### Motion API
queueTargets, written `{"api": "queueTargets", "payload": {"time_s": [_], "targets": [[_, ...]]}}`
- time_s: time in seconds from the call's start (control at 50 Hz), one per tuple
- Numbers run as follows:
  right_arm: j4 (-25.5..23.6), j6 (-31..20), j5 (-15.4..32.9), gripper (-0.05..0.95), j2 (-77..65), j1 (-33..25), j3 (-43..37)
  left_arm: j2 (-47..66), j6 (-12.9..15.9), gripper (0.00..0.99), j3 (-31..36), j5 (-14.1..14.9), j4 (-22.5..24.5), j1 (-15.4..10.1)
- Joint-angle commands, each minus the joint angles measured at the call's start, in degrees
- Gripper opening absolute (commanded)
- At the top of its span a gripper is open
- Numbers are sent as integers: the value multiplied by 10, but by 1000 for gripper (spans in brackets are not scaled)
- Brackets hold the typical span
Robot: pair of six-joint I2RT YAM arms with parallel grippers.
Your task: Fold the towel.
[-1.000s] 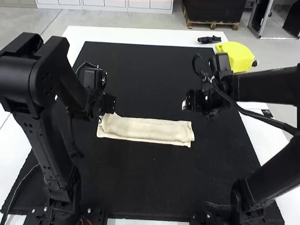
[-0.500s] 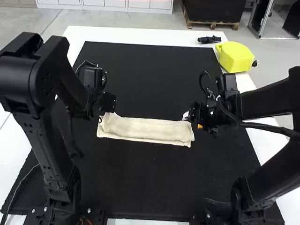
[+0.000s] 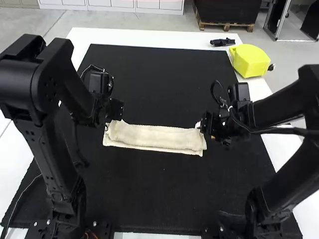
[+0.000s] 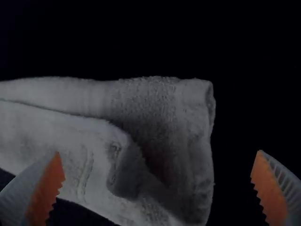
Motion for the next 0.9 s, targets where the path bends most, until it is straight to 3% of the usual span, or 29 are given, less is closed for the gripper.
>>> {"api": "queueTargets", "payload": {"time_s": [0.0,0.12,0.46,0.64,0.88], "targets": [[4,-18,51,915,24,3,1,-13,-8,957,23,-2,2,-1],[2,-50,88,915,42,5,1,-13,-10,957,26,-3,0,-6],[10,-47,141,915,49,87,11,-13,-14,956,26,-5,1,-18],[15,-19,146,915,71,138,17,-13,-15,957,26,-6,1,-17],[29,-16,147,915,108,141,18,-13,-16,967,25,-6,4,-15]]}}
